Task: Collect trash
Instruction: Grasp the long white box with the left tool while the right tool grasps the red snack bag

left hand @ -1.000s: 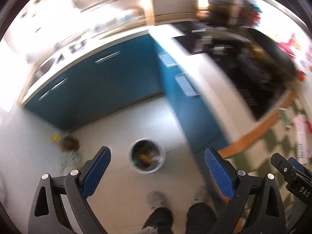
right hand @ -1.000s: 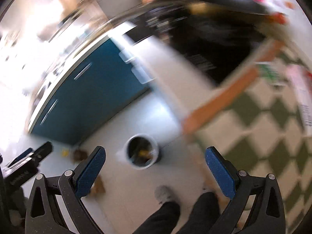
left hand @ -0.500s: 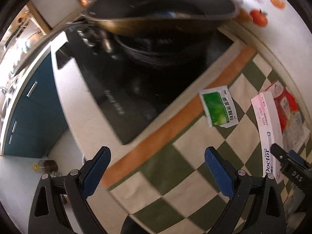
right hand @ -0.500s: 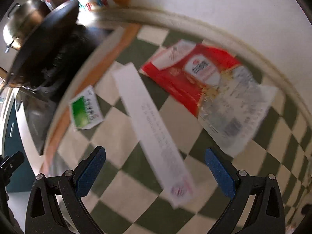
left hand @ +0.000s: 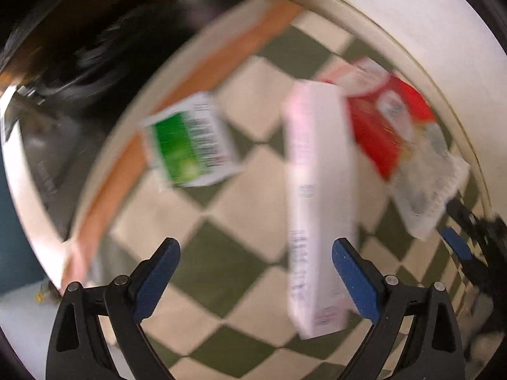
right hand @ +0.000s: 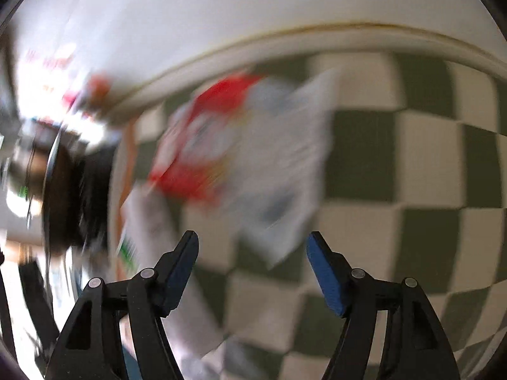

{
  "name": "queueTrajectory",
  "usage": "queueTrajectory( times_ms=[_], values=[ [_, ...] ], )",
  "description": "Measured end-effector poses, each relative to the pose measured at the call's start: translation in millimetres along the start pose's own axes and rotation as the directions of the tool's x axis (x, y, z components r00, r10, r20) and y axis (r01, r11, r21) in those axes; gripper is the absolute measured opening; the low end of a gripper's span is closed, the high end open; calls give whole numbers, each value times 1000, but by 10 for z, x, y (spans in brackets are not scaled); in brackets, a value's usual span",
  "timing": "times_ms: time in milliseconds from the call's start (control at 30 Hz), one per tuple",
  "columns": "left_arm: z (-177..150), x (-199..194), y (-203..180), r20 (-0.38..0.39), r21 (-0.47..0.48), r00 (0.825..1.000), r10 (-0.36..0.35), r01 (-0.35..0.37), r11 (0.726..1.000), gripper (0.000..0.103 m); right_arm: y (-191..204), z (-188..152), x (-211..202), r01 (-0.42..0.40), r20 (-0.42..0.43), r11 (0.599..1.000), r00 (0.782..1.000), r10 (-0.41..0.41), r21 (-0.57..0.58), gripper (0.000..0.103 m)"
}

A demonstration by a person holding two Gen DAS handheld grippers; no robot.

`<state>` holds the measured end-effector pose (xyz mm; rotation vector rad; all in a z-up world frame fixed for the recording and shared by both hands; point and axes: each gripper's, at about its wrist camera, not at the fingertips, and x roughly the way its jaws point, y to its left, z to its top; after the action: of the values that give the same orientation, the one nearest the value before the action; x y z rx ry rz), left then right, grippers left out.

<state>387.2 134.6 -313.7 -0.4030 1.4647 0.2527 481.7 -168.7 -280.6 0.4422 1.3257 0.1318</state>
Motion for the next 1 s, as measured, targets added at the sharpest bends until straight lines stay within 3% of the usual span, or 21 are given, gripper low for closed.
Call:
queueTrajectory(
  times_ms=[133,167,200,233,267,300,367,400,433,567,700,833,1000],
  values=[
    [77,205,-417,-30,83,999,18,-15,996,96,-223,244,223,-9,30,998,1000,7,62,72],
    [88,249,-477,-29,101,999,40,-37,994,83,-182,326,286,-15,39,998,999,13,63,72],
    [91,282,-512,-27,112,998,59,-55,992,56,-151,350,321,-6,51,999,999,4,54,72],
    [98,325,-533,-33,120,996,80,-75,990,41,-106,355,317,10,75,999,997,-14,45,74],
    [104,367,-530,-46,117,996,75,-70,991,33,-40,343,336,16,90,999,996,-19,36,72],
    [105,364,-515,-40,110,997,64,-59,992,32,19,348,351,17,99,1000,995,-18,13,69],
    [101,346,-498,-27,116,997,69,-65,991,32,150,356,417,73,109,997,992,-70,-20,36],
    [93,328,-480,-21,118,997,73,-70,991,32,203,337,422,78,114,997,991,-74,-30,29],
    [76,292,-436,-16,119,997,76,-74,990,31,230,311,442,63,121,997,991,-59,-36,14],
    [-13,76,-313,38,123,996,83,-87,989,31,269,227,215,52,183,997,982,-40,-62,7],
    [-188,-270,-112,108,118,992,70,-82,990,31,240,85,-369,41,276,997,961,-20,-70,4],
    [-432,-607,214,160,93,986,48,-64,994,31,316,-216,-882,19,327,995,945,13,-97,4],
    [-846,-894,821,203,34,979,35,-43,998,31,614,-770,-1243,-24,324,986,943,77,-163,3]
  ],
)
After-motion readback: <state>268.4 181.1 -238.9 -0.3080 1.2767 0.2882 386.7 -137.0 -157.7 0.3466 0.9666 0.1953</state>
